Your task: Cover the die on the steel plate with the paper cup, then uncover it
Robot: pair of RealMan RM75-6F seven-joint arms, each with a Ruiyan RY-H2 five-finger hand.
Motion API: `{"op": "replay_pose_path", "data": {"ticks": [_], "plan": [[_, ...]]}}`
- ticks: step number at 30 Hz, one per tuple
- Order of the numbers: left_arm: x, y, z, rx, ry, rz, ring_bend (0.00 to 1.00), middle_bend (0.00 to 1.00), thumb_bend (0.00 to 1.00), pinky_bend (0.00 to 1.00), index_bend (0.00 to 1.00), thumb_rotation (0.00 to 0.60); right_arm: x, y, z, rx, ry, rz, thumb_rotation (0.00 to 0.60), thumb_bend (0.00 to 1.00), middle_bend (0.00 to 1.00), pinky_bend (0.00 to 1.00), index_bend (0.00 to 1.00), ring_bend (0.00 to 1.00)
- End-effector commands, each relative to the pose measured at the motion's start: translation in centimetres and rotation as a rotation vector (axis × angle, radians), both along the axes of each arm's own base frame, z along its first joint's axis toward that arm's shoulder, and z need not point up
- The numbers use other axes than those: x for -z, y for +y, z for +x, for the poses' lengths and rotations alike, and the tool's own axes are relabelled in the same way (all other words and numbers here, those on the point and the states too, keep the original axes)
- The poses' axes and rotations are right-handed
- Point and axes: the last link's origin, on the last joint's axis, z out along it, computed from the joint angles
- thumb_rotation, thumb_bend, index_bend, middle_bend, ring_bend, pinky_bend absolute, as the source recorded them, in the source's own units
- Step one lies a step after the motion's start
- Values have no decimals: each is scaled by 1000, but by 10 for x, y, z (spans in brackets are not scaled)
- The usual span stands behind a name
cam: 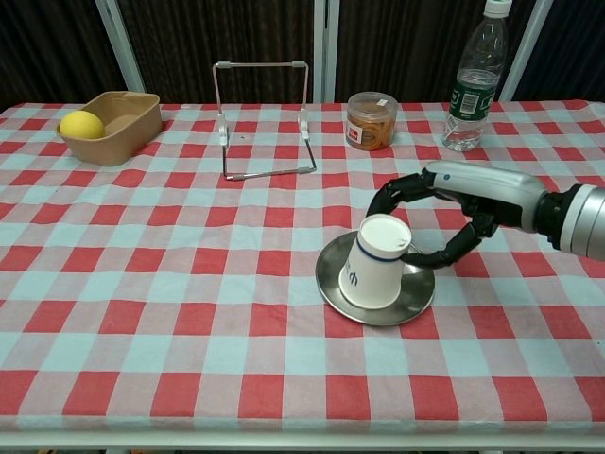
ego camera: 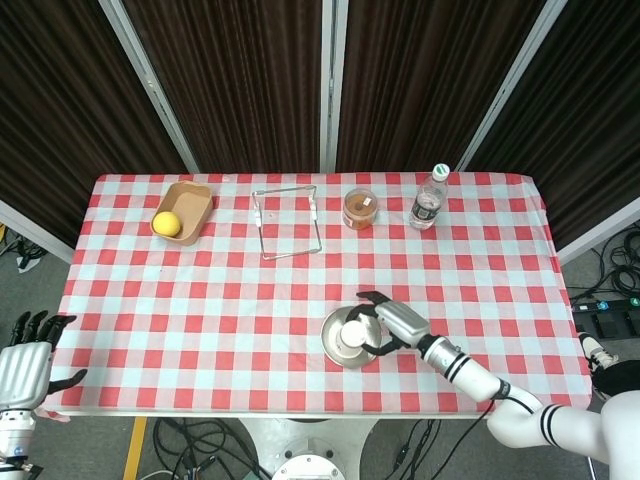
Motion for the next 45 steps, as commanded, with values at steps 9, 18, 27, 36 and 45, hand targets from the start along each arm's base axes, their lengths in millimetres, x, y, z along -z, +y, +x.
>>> {"op": "replay_pose_path", "data": {"ticks": [9, 18, 27, 36, 45], "plan": [[1, 1, 0, 1, 2, -3, 88, 198, 17, 3, 204, 600, -1, 12, 8, -80, 31, 48, 600, 322, 322, 33, 559, 45], [1, -1, -2, -9, -3, 1, 88, 198, 18, 3, 204, 600, -3, -2, 5, -20, 28, -27, 600, 324, 324, 33, 559, 46], [1, 1, 0, 1, 1, -1, 88, 198, 17, 3, 204, 600, -4, 0, 3, -45, 42, -5, 600, 327, 323, 33, 559, 45], [2, 0, -2, -7, -3, -3, 88, 198, 17, 3, 204, 600, -1, 3, 6, -57, 45, -10, 600, 327, 323, 33, 558, 45], [1, 0, -1, -5, -2, -3, 88, 198, 17, 3, 204, 600, -4, -6, 2, -26, 49, -43, 600, 327, 326, 34, 557, 45]]}}
